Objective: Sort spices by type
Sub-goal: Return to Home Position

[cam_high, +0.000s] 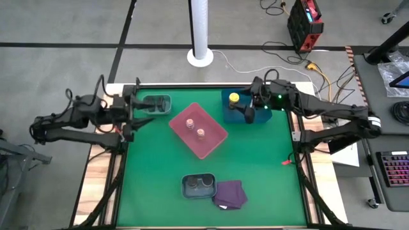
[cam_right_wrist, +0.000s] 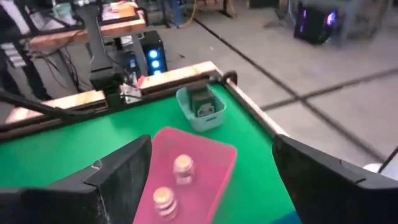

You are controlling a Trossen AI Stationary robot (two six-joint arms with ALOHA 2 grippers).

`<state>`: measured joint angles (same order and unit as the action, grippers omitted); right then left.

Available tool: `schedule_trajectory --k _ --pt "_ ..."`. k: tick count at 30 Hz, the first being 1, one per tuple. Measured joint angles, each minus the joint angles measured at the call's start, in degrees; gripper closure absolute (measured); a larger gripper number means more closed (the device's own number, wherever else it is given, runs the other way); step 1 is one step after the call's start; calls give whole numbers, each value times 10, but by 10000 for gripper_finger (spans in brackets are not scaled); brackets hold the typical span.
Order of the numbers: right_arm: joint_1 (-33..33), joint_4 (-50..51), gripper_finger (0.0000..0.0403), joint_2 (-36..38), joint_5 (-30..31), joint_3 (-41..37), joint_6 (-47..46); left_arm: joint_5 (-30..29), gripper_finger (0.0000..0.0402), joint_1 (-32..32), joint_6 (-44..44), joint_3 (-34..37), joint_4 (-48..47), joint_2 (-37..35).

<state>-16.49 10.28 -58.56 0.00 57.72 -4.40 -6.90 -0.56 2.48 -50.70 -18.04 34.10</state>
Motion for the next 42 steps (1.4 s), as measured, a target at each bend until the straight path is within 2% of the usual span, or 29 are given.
schedule_trajectory --k 2,4,6,8,10,12,17,20,22,25,26,29,32,34,37,42 --pt "1 0 83 9 -1 -17 -33 0 178 0 33 35 22 -34" --pt "2 -9 86 22 -28 -44 23 3 178 0 27 72 44 -66" --pt "4 -31 90 35 -112 -83 137 4 178 0 10 119 63 -106" --pt "2 -54 93 51 -206 -128 210 4 178 0 -4 171 110 -150" --pt "-4 -88 98 71 -269 -175 234 4 178 0 -21 222 148 -197" --pt "-12 -140 102 93 -293 -224 233 5 178 0 -36 269 180 -242" --pt "-30 -278 112 161 -300 -354 185 21 178 0 -38 368 205 -342" --pt "-36 -376 117 207 -300 -431 156 40 178 -1 -29 407 209 -336" --pt "-37 -441 119 237 -300 -479 142 55 178 -2 -19 434 258 -329" --pt "-38 -489 122 281 -298 -546 133 81 178 -3 -12 492 333 -341" --pt "-38 -504 123 296 -298 -567 130 80 178 -3 -8 501 319 -341" --pt "-36 -447 127 330 -302 -569 143 40 178 -3 -1 501 258 -326" --pt "-35 -434 131 354 -303 -570 175 1 178 -4 -25 501 290 -325" --pt "-38 -440 133 377 -281 -570 180 -1 178 -4 -50 501 322 -326" --pt "-38 -448 137 426 -233 -570 133 0 178 -4 -82 501 344 -333" --pt "-38 -377 144 554 -254 -569 172 0 178 -4 -88 496 338 -331"
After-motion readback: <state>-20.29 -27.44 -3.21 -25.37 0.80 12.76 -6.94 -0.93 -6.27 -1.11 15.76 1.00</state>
